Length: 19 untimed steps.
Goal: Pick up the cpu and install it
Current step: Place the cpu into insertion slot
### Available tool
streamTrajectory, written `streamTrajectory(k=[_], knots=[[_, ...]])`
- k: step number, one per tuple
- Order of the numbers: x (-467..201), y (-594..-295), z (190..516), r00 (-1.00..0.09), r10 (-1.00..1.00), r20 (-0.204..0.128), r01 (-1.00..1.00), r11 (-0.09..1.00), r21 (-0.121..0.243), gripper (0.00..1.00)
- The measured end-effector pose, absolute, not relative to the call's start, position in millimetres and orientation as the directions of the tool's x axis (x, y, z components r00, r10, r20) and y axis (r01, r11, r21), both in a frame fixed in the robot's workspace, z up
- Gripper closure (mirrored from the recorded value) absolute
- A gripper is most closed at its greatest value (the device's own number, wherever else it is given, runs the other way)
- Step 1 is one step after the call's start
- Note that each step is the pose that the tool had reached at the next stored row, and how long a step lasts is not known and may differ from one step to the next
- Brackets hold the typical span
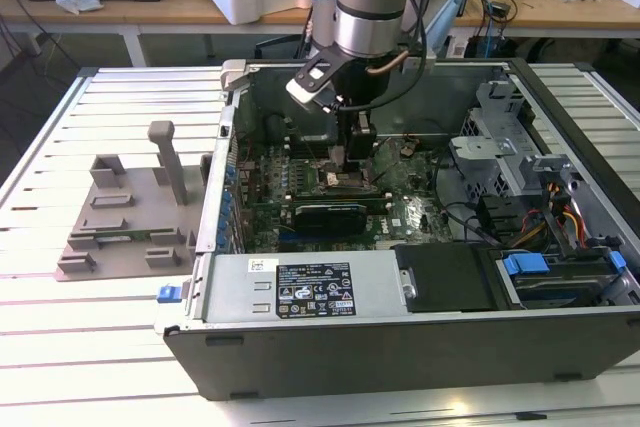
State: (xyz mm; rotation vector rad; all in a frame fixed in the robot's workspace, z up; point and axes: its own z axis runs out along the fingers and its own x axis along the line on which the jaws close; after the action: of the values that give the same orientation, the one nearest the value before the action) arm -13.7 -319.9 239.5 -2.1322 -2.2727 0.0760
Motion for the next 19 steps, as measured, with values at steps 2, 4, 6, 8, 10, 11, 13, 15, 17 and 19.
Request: streamTrajectory(k=[2,4,6,8,10,11,13,15,17,19], knots=[[-14,-319,235,-0.047,0.999,-0.016,0.998,0.046,-0.052,0.45],[-14,-319,231,-0.031,0.999,-0.016,0.998,0.031,-0.052,0.45],[-14,-318,225,-0.021,1.0,-0.016,0.998,0.02,-0.052,0.45],[-14,-318,219,-0.02,1.0,-0.016,0.998,0.019,-0.052,0.45],[-15,-318,215,-0.02,1.0,-0.016,0.998,0.019,-0.053,0.45],[-15,-318,213,-0.02,1.0,-0.016,0.998,0.019,-0.052,0.45],[-15,-318,211,-0.019,1.0,-0.016,0.998,0.019,-0.052,0.45],[-16,-318,210,-0.02,1.0,-0.015,0.998,0.019,-0.052,0.45],[-16,-318,209,-0.02,1.0,-0.013,0.998,0.019,-0.052,0.45],[-16,-317,209,-0.019,1.0,-0.011,0.998,0.019,-0.052,0.45]])
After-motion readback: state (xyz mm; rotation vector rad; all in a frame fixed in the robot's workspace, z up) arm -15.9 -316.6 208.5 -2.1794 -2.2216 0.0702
